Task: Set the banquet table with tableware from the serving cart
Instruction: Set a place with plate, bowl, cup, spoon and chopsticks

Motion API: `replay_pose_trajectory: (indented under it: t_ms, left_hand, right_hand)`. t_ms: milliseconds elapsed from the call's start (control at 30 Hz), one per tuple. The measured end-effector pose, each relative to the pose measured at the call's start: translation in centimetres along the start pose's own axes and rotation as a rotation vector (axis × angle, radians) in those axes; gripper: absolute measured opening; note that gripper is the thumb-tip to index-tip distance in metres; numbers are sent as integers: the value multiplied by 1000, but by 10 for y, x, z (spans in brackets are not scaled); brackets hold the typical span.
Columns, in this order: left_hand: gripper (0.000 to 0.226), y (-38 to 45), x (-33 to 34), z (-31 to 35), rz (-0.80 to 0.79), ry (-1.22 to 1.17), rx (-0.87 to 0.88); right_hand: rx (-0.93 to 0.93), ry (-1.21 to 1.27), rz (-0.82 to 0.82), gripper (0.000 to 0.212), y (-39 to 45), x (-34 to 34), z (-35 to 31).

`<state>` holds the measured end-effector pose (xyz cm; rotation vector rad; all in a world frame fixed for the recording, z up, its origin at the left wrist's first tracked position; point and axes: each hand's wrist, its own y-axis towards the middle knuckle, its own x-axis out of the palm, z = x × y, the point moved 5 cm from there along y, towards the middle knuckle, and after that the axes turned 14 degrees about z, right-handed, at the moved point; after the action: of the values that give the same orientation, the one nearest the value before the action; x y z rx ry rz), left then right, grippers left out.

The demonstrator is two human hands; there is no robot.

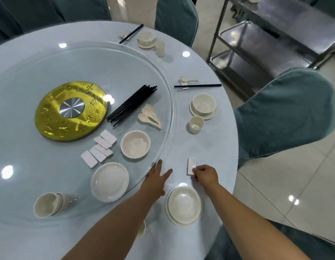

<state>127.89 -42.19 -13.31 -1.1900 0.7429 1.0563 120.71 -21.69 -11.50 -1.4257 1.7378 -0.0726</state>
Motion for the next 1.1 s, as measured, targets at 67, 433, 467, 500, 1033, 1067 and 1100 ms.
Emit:
replay_pose_trajectory:
  t_ms: [67, 433, 467, 500, 1033, 1067, 1100]
  left_hand:
    - [101, 1, 3, 0, 18, 11, -6]
    - [92, -2, 2, 6, 55, 49, 1]
    - [89, -4, 1, 8, 57, 55, 8]
    - [85, -6, 1, 10, 53, 62, 22]
    - [64, -4, -31, 18, 250, 139, 121]
    - [64, 0, -36, 14, 272, 152, 94]
    - [65, 3, -40, 9, 277, 164, 60]
  right_hand:
    - [-12, -2, 15, 10, 6, 6, -5]
    - [-93, -126, 30, 17, 24, 22, -23]
    - [-103, -142, 29, 17, 24, 20, -25]
    - [-116, -162, 29, 19, 24, 18, -25]
    - [-570, -484, -79, 29, 1, 6, -43]
    - [-568, -471, -82, 24, 1, 7, -44]
    - [-573, -461, -82, 16, 1, 8, -46]
